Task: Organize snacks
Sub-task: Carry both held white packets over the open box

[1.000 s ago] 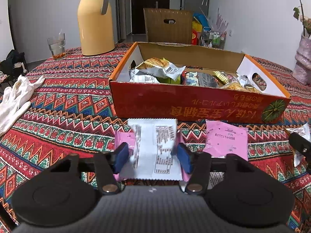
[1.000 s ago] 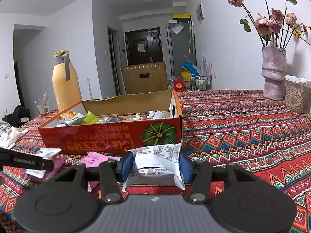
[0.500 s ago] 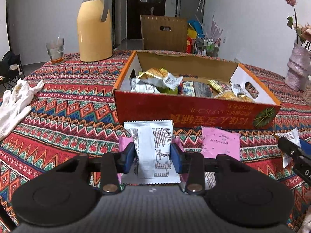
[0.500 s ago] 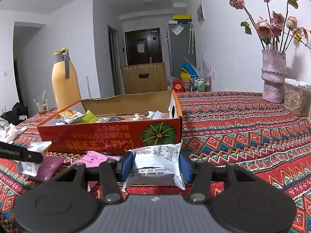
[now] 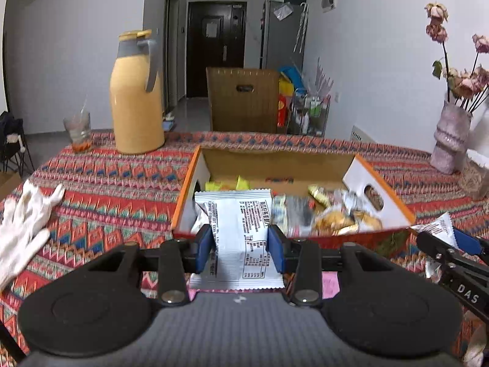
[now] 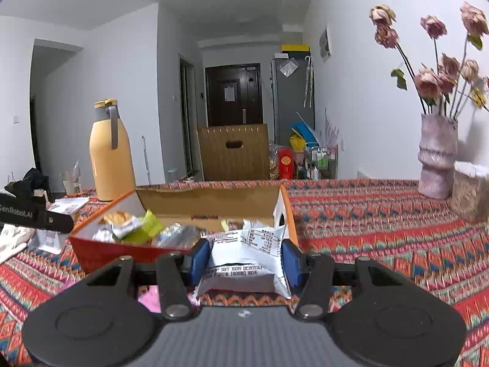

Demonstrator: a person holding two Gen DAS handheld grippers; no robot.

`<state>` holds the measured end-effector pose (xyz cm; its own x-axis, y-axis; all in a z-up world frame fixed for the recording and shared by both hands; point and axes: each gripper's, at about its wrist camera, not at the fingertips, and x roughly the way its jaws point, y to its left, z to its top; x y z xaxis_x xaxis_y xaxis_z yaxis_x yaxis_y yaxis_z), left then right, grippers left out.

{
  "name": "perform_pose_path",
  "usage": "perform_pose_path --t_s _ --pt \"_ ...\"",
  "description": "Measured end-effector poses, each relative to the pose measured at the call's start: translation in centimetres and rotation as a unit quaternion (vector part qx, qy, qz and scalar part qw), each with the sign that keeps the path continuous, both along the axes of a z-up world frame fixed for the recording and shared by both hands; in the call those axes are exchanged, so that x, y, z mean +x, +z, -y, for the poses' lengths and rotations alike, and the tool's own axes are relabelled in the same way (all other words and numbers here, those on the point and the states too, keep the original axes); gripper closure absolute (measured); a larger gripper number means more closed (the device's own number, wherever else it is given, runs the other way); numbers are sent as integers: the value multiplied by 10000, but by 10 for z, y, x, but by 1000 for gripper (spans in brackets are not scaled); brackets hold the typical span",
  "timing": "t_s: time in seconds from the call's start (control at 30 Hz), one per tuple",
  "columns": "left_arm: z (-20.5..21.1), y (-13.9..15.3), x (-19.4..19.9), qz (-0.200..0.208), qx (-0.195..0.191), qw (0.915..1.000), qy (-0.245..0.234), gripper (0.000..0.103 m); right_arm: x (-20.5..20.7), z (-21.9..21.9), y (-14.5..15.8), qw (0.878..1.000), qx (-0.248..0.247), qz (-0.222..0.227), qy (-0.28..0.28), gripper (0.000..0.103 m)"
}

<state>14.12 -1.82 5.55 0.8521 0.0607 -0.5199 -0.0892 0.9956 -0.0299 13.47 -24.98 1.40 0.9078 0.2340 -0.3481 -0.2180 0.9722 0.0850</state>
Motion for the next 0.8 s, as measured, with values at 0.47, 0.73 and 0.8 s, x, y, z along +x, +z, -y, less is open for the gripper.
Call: perform_pose_path --t_s 0.47,0.73,0.8 --pt "-1 13 60 130 -211 9996 93 63 70 -28 20 9999 -119 -63 68 53" --pt "-7 -2 88 153 -304 9990 288 63 102 -40 7 9998 -106 -134 -137 53" --pt "-13 -9 91 140 -407 9986 322 63 101 -42 2 9998 -146 -52 -137 53"
